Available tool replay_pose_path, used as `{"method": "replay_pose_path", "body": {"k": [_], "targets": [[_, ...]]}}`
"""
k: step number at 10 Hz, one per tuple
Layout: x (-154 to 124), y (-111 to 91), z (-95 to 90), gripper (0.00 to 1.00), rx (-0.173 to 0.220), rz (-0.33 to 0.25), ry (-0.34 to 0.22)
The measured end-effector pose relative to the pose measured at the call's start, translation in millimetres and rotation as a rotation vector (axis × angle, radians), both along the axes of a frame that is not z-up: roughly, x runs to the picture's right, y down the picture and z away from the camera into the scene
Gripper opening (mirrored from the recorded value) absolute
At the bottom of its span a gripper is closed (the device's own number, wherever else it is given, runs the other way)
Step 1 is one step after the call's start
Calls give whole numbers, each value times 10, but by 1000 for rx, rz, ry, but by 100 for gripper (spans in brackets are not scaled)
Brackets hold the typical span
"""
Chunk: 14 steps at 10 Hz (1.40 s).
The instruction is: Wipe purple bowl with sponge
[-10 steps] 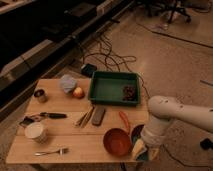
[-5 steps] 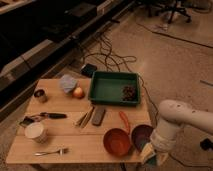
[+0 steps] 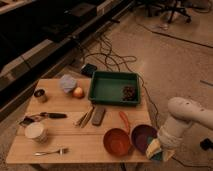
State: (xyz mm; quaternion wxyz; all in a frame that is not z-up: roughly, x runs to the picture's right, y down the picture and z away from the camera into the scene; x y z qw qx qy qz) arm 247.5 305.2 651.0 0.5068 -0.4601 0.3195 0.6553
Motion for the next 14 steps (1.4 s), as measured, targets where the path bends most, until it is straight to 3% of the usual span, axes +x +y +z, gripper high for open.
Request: {"method": "replay_pose_path", "body": {"k": [7,11,14], "targets": [[182,-292,354,0,3,30,39],[-67,-524,473,0,22,8,15],[-250,-592,528,0,28,-6,-10]]}}
